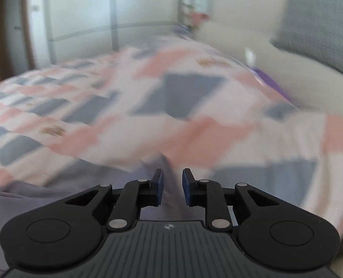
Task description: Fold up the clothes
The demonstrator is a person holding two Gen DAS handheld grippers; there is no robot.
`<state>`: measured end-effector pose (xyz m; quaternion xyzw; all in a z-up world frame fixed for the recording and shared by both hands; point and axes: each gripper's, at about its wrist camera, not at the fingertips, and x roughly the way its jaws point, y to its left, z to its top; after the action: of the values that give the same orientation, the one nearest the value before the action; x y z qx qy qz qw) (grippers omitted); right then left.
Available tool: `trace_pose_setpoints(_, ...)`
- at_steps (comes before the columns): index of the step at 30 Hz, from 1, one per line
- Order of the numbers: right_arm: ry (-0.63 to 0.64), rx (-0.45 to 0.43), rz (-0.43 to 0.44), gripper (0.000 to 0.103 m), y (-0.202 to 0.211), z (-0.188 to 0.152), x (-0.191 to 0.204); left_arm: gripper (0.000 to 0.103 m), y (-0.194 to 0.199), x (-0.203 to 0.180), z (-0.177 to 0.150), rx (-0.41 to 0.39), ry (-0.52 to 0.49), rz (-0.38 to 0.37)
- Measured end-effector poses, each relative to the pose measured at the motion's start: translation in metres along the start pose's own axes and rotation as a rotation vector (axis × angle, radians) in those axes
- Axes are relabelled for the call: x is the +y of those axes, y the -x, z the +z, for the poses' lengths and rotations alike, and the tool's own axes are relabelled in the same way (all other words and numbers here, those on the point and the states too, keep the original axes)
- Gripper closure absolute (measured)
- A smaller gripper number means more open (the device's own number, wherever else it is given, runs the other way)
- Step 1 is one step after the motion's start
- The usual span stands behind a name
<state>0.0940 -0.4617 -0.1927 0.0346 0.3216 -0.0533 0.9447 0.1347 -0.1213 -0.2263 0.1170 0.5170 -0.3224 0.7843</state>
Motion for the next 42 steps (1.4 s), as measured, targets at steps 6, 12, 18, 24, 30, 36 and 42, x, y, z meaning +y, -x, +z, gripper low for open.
trace_pose_setpoints(6,0.094,0.1,-0.04,0.096,-0.046,-0.02,0.006,0.079,-0.012,0.008,0.009,0.001,-0.024,0.014)
trace_pose_setpoints(12,-0.04,0.055,-0.169,0.087,-0.026,-0.01,-0.019,0.079,0.014,0.019,0.017,-0.058,-0.044,-0.002)
trace_pose_setpoints(18,-0.078,0.036,-0.105,0.079,0.013,-0.027,0.021,0.082,-0.011,0.04,0.031,-0.017,-0.104,-0.009)
trace_pose_setpoints(24,-0.147,0.106,-0.21,0.103,-0.007,-0.054,0.012,0.083,-0.02,0.06,0.044,0.029,-0.2,-0.098)
trace_pose_setpoints(30,-0.3,0.042,-0.375,0.073,0.033,-0.04,0.036,0.083,-0.003,0.078,0.047,0.02,-0.384,-0.257)
trace_pose_setpoints(36,-0.479,0.049,-0.334,0.072,0.077,-0.07,0.19,0.084,0.002,0.096,0.04,0.048,-0.62,-0.336)
trace_pose_setpoints(42,-0.578,0.173,-0.152,0.074,0.07,-0.113,0.339,0.084,-0.009,0.106,0.025,0.088,-0.784,-0.336)
